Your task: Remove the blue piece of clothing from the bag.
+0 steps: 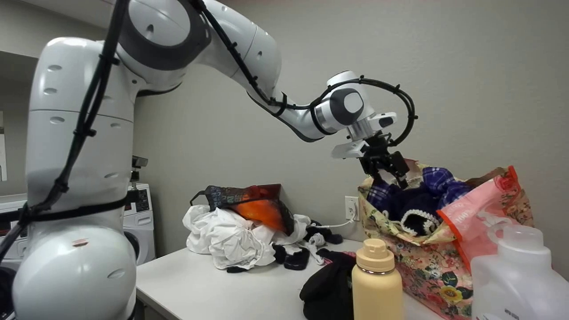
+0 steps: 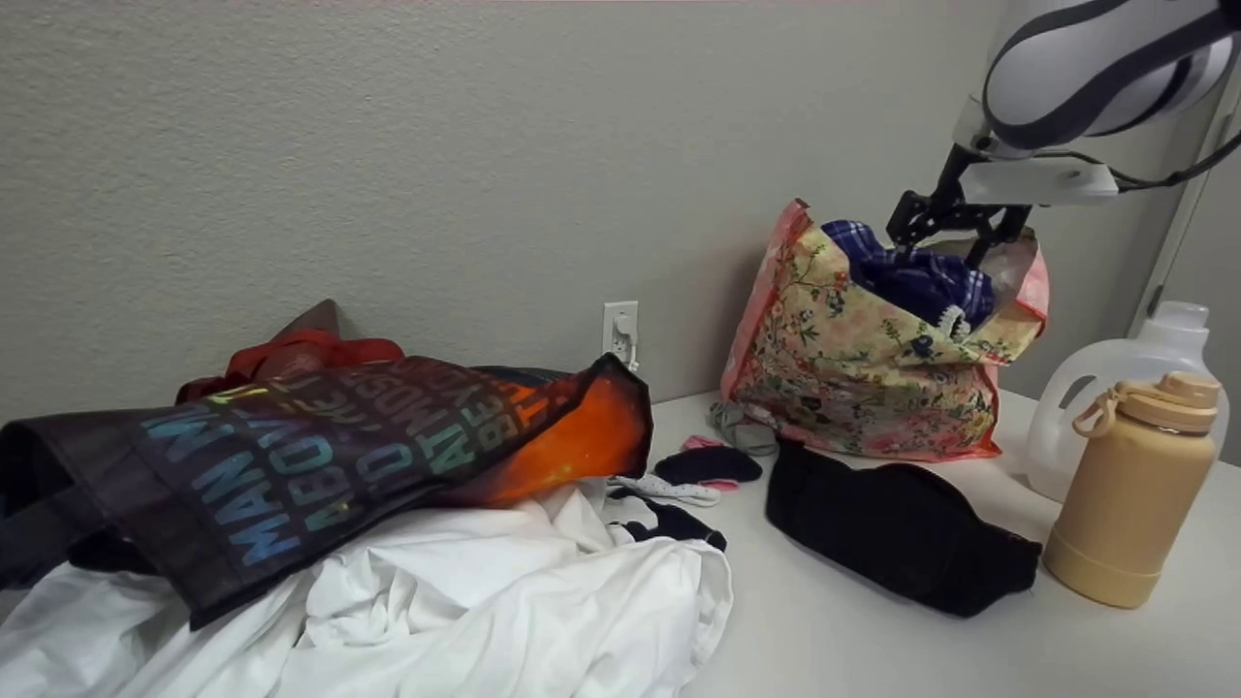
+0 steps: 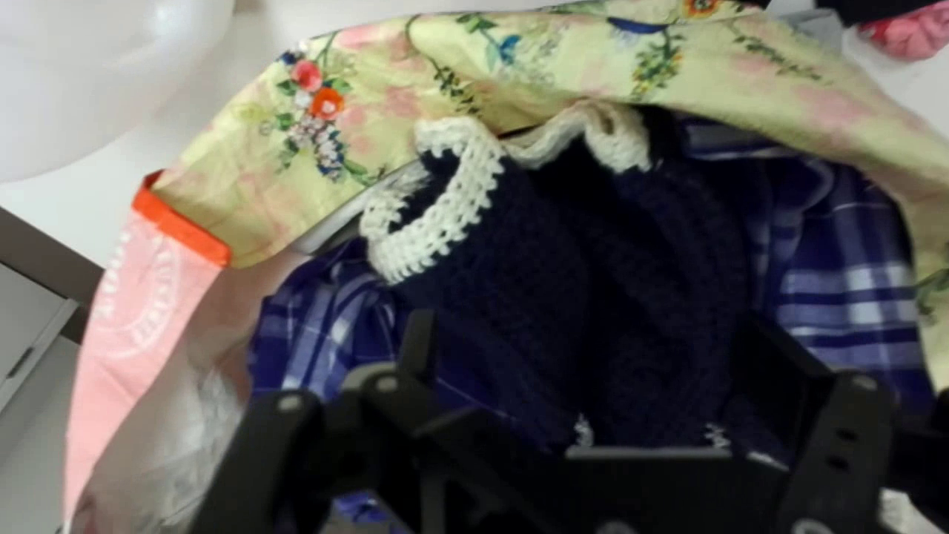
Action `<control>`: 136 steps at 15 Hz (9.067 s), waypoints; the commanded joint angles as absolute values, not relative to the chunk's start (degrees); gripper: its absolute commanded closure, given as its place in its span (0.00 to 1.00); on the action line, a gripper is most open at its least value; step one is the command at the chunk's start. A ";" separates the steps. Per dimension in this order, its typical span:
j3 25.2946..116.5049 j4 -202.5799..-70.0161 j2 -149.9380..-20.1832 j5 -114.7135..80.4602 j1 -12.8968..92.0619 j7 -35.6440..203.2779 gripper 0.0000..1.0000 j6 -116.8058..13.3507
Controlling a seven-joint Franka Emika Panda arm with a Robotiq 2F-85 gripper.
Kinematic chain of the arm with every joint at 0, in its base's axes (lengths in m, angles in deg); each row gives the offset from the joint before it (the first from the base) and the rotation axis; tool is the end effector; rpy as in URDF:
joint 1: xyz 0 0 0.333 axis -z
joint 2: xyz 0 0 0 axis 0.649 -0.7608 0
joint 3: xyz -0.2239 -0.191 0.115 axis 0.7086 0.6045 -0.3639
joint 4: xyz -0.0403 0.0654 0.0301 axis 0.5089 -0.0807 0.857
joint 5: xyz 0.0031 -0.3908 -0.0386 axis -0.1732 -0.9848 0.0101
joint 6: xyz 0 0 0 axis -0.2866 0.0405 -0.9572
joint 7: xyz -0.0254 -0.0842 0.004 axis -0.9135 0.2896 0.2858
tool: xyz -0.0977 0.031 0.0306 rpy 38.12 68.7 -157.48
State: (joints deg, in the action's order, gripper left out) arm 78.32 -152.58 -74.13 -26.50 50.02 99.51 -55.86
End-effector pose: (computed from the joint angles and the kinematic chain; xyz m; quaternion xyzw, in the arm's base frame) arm 0.5804 -0.2191 0.4976 0.9317 -0.2799 0.2106 0.0965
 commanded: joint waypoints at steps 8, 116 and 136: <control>81.41 -149.83 -81.66 -35.57 47.60 115.25 0.00 -60.53; 62.50 -168.11 -58.78 -14.51 36.13 112.21 0.94 -19.86; 62.38 -181.47 -61.40 -18.92 38.79 128.27 0.32 -53.20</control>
